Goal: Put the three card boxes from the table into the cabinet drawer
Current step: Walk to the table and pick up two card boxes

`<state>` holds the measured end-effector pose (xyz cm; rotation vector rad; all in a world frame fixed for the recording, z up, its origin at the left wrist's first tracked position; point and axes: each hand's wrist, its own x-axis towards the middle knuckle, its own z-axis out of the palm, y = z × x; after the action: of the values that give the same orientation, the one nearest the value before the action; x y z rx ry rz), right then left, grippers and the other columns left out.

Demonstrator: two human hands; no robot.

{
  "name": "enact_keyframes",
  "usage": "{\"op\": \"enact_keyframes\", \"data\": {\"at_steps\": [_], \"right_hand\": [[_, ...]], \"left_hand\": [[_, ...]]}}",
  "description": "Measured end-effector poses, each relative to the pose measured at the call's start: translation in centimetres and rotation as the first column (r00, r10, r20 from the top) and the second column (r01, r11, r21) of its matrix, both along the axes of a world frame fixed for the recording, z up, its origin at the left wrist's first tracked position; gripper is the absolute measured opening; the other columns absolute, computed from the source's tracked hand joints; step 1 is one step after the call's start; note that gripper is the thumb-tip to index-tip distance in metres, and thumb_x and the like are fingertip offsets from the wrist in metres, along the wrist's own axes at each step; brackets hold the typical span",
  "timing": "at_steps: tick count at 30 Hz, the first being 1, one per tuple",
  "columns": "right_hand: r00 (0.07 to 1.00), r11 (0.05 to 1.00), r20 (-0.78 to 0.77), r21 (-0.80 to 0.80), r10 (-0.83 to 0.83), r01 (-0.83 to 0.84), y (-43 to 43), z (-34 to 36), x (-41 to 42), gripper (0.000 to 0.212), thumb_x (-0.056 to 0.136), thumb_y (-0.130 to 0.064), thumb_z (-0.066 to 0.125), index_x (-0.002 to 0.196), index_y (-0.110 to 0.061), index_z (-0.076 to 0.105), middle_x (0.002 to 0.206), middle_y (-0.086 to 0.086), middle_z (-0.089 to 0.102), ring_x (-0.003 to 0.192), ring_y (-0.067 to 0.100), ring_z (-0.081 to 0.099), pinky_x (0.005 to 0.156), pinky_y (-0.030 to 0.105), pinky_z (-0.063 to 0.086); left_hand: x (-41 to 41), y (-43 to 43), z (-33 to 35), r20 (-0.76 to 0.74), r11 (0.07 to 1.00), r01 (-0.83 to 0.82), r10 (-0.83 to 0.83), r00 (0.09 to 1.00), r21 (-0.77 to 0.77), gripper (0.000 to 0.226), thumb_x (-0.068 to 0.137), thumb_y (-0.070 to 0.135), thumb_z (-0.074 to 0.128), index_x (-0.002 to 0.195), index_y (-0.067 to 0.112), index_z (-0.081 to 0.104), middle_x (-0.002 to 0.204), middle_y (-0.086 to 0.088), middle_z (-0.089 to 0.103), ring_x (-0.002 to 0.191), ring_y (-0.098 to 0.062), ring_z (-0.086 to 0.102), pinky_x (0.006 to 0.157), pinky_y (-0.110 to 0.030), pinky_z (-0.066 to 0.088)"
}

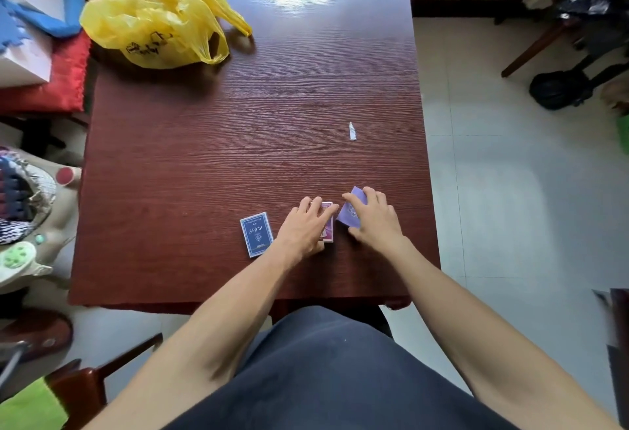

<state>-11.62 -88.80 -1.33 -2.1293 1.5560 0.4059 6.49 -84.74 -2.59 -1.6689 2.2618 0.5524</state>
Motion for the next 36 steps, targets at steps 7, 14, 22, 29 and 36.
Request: {"op": "enact_keyframes", "data": {"at_steps": [7,14,22,29,36], "right_hand": [[0.893,0.925,0.257,0.187,-0.37,0.33,1.7,1.1,-1.9,0.068,0.078,-0.044,0.073,0.142,-0.038,0.051,0.139,0.006,0.043,0.13,0.028,0.038,0.098,0.039,0.044],[0.207,0.397,0.34,0.764,-0.917,0.509,7.7,5.2,-5.5,0.044,0.071,-0.058,0.061,0.11,-0.039,0.068,0.11,0.004,0.073,0.088,0.013,0.065,0.079,0.036,0.049],[-0.254,-0.085,-0.054,0.99,-0.966,0.113,16.2,4.1,-7.5,0.052,0.079,-0.056,0.063,0.114,-0.021,0.077,0.102,0.008,0.07,0.086,0.026,0.061,0.07,0.04,0.051],[-0.387,-0.128,-0.079,0.986,-0.919,0.103,19.5,3.5,-6.4,0.055,0.083,-0.058,0.065,0.107,-0.01,0.08,0.12,0.021,0.073,0.1,0.033,0.075,0.083,0.044,0.055],[-0.637,-0.136,0.013,0.974,-0.771,0.184,25.9,3.4,-6.3,0.065,0.092,-0.069,0.047,0.107,-0.014,0.076,0.116,0.025,0.073,0.107,0.042,0.07,0.07,0.043,0.058]], "left_hand": [[-0.2,2.6,2.9,-0.243,0.929,-0.355,0.371,0.896,0.107,0.07,0.068,0.052,0.065,0.134,0.039,0.047,0.121,-0.007,0.041,0.112,-0.027,0.047,0.093,-0.042,0.052],[1.1,8.5,6.9,-0.468,0.628,-0.516,0.778,0.419,0.582,0.028,0.08,0.055,0.057,0.105,0.043,0.062,0.104,0.009,0.058,0.091,-0.006,0.059,0.082,-0.018,0.046],[1.2,15.2,7.3,-0.091,0.028,-0.458,0.989,-0.117,0.889,0.061,0.083,0.063,0.045,0.115,0.015,0.065,0.106,-0.019,0.074,0.085,-0.031,0.073,0.071,-0.033,0.054],[1.6,15.4,6.8,0.009,-0.061,-0.286,0.984,-0.18,0.956,0.074,0.085,0.068,0.039,0.121,0.008,0.065,0.101,-0.018,0.073,0.076,-0.031,0.066,0.066,-0.033,0.045],[1.6,13.1,5.8,0.011,-0.007,-0.173,1.0,0.022,0.985,0.069,0.073,0.069,0.057,0.099,0.005,0.067,0.088,-0.022,0.068,0.081,-0.033,0.068,0.079,-0.048,0.057]]}}
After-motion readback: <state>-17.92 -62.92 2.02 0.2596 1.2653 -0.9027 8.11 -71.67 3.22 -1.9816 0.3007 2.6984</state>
